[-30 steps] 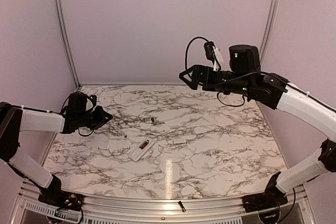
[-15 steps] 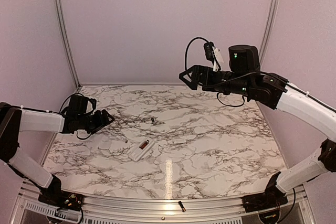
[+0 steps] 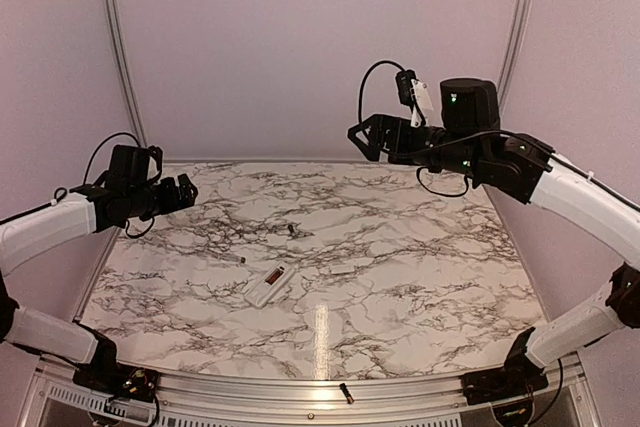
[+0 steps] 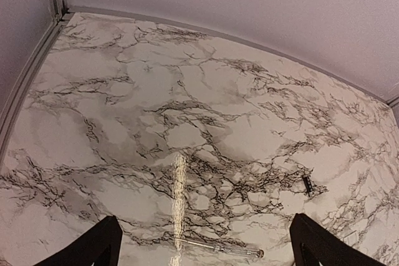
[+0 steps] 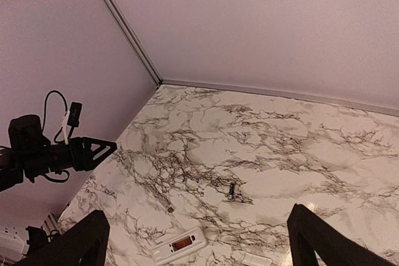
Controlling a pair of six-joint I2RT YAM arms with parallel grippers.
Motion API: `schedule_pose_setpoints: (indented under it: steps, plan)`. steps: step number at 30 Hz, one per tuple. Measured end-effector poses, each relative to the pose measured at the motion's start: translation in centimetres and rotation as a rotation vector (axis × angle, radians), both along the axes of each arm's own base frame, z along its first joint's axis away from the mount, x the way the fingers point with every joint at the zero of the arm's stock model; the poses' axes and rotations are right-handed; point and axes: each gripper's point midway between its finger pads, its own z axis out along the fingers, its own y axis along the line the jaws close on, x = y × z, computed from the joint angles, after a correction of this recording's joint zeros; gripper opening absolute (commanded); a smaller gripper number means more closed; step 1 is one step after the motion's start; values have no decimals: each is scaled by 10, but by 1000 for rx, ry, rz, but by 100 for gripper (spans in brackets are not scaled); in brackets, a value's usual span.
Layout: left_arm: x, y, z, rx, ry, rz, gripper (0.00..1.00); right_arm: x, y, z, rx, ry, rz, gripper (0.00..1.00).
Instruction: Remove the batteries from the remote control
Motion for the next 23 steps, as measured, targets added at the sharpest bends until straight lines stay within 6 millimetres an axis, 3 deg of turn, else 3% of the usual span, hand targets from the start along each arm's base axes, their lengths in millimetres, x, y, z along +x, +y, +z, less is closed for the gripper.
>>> schedule_pose_setpoints:
  steps: [4, 8, 11, 15, 23]
  plan:
    - [0, 12, 51, 70, -116, 12, 99, 4, -5, 15, 9, -36, -34, 98]
    - [-2, 20, 114, 116, -269, 16, 99, 5, -10, 26, 14, -67, -53, 99]
    - [-9, 23, 148, 130, -356, 14, 99, 5, -13, 31, 22, -81, -64, 98]
    - [-19, 27, 170, 145, -419, 12, 99, 6, -13, 38, 43, -102, -65, 98]
    - [-22, 28, 175, 177, -439, -4, 99, 5, -10, 45, 64, -120, -56, 98]
